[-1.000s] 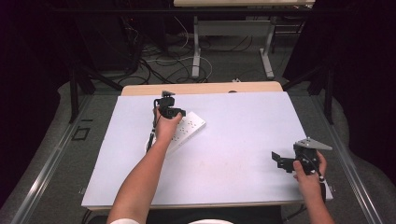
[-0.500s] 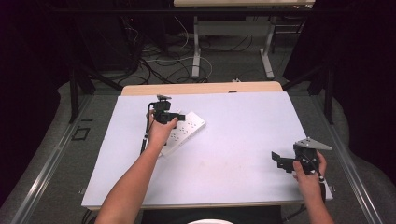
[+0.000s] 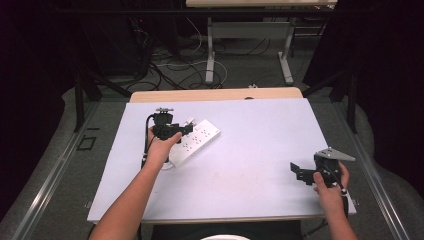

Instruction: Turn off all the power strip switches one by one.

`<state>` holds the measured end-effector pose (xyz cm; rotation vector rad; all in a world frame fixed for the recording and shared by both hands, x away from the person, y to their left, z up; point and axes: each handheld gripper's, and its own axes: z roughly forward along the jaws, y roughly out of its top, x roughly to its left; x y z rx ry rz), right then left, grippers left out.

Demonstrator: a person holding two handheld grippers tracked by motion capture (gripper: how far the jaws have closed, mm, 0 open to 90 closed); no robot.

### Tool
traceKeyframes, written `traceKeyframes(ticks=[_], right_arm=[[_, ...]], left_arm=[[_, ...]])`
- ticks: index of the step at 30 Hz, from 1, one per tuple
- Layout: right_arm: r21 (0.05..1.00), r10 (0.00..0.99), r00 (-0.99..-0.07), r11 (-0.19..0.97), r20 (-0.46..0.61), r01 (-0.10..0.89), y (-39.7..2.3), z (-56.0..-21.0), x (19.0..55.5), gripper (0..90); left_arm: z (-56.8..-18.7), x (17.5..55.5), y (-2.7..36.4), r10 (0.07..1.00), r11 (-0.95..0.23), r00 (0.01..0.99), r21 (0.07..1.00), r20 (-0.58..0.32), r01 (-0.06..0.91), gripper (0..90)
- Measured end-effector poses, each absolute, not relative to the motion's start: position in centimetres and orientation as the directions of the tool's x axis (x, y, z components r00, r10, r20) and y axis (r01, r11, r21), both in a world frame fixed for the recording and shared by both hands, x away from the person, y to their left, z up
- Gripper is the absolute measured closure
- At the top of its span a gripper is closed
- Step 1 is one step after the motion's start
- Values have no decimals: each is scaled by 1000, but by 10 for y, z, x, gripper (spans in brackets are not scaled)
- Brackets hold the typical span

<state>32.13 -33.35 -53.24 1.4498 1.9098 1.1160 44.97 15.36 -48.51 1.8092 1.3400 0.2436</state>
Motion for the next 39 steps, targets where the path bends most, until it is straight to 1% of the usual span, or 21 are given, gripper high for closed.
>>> traceKeyframes(ticks=[2, 5, 7, 9, 12, 18, 21, 24, 27, 28, 29, 31, 36, 39], right_arm=[[835, 944, -316, 100, 91, 541, -333, -533, 321, 21], [837, 943, -320, 104, 88, 537, -334, -533, 322, 21], [838, 944, -319, 102, 89, 536, -334, -532, 322, 21], [838, 944, -319, 103, 88, 535, -334, -533, 322, 21], [837, 944, -315, 97, 94, 539, -334, -533, 321, 21], [837, 944, -318, 102, 89, 537, -333, -532, 322, 21], [837, 944, -319, 103, 89, 537, -333, -533, 321, 21], [836, 943, -320, 104, 88, 539, -333, -533, 322, 21], [841, 946, -314, 103, 83, 532, -332, -533, 322, 21], [840, 946, -314, 102, 85, 533, -332, -533, 322, 21], [840, 946, -314, 102, 85, 533, -332, -533, 322, 21], [840, 946, -312, 100, 86, 534, -332, -534, 322, 21], [839, 946, -312, 102, 83, 534, -332, -534, 322, 21], [839, 946, -315, 105, 82, 535, -332, -534, 322, 21]], left_arm=[[-483, 444, 159, 849, -67, 418, 718, -324, 693, 315], [-483, 435, 167, 850, -61, 423, 737, -315, 673, 272], [-483, 430, 174, 846, -45, 417, 734, -332, 678, 252], [-484, 425, 181, 845, -25, 415, 750, -338, 661, 253], [-486, 417, 191, 856, -32, 413, 765, -311, 643, 252], [-495, 403, 208, 873, -10, 370, 748, -318, 664, 246], [-499, 397, 215, 877, 6, 355, 746, -324, 666, 171], [-503, 391, 219, 878, 27, 340, 743, -337, 669, 150], [-504, 387, 224, 878, 20, 345, 745, -332, 667, 70], [-505, 385, 226, 878, 14, 352, 752, -325, 658, 55], [-505, 384, 226, 875, 26, 349, 753, -335, 658, 50], [-507, 382, 228, 881, 20, 345, 753, -324, 657, 42], [-512, 379, 232, 879, 77, 303, 737, -368, 672, 41], [-514, 377, 234, 884, 63, 302, 732, -356, 678, 13]])
